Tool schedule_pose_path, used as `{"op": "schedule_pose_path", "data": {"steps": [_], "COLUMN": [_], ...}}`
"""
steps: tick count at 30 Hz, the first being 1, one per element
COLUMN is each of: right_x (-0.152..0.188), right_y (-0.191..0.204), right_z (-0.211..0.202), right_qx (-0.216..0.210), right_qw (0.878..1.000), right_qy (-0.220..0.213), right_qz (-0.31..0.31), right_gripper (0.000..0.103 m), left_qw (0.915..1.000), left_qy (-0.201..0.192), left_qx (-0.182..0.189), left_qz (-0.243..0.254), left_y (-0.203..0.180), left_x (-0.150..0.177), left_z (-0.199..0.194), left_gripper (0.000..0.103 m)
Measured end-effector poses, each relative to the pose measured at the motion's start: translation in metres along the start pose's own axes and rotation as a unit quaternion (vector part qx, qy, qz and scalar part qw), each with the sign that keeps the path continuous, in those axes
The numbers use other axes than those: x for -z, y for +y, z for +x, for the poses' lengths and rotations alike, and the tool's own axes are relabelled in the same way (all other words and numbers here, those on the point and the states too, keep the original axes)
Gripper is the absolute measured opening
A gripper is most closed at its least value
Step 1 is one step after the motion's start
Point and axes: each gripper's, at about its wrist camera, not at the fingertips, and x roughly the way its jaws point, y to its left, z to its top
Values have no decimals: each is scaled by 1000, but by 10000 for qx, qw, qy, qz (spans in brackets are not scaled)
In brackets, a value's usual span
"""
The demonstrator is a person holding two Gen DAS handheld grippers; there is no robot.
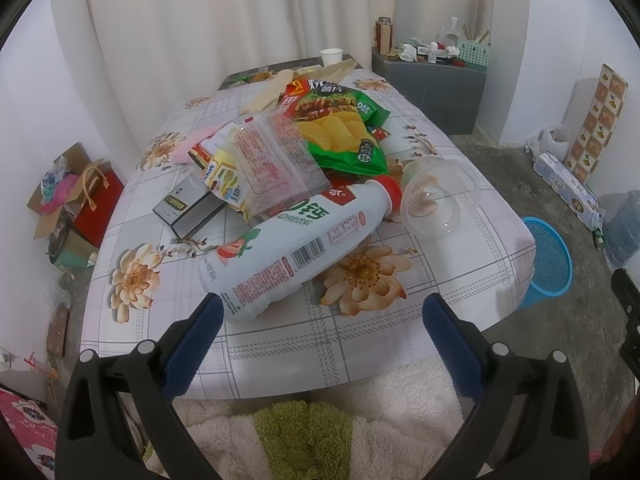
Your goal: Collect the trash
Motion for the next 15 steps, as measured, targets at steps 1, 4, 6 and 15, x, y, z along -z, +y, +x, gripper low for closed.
{"op": "schedule_pose_path", "data": {"steps": [1,4,6,15], "right_x": [0,0,-1,-2], "right_y": [0,0,1,2], "right_z": [0,0,1,2], "right_qx": [-4,-7,-3,-11], "right_qw": [10000,10000,10000,10000], "right_qy": [-4,-3,-3,3], "right_qz": [3,2,0,6], "right_gripper": [95,95,95,95], "left_qw": [10000,10000,10000,10000], "left_qy": [2,6,8,18], "left_qx": [4,-2,0,5], "left_qz": [-4,-6,-6,-6], "left_y": [1,0,1,1], "left_x": [0,0,-1,-1], "left_z": [0,0,1,1], "left_gripper": [98,98,98,98]}}
